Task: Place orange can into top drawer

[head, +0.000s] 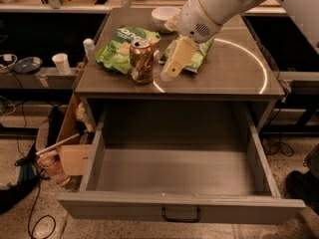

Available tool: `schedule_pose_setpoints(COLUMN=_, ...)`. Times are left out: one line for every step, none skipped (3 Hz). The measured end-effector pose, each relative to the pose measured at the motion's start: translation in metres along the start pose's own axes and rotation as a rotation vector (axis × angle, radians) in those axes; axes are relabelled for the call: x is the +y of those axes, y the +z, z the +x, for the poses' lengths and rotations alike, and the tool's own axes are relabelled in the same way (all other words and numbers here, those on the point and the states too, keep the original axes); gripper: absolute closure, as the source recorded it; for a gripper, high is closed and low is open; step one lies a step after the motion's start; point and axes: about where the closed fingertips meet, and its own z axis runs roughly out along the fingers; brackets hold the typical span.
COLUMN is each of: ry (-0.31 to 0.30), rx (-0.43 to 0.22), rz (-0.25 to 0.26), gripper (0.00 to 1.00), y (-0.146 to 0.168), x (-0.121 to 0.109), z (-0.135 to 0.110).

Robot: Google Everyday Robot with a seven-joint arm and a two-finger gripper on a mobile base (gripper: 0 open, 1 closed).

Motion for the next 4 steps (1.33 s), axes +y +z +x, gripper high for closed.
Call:
schedule_pose_setpoints(ry=0.008, rx=-0.010, rz=0.012, gripper=0.00, y=0.004, x=-0.006, z=0.005)
schedule_pose_setpoints(ry=0.011, rx=-0.052, rz=0.038, gripper=0.00, y=0.023, x=-0.029, z=0.005)
schedule_pose_setpoints(ry=0.035, rx=-0.075, rz=0.064, gripper=0.00, y=0.054, x=-0.064, z=0.006)
schedule_pose_setpoints(ry=0.033, rx=-0.079, rz=0.060, gripper=0.00, y=0.056, x=-0.064, z=0.005)
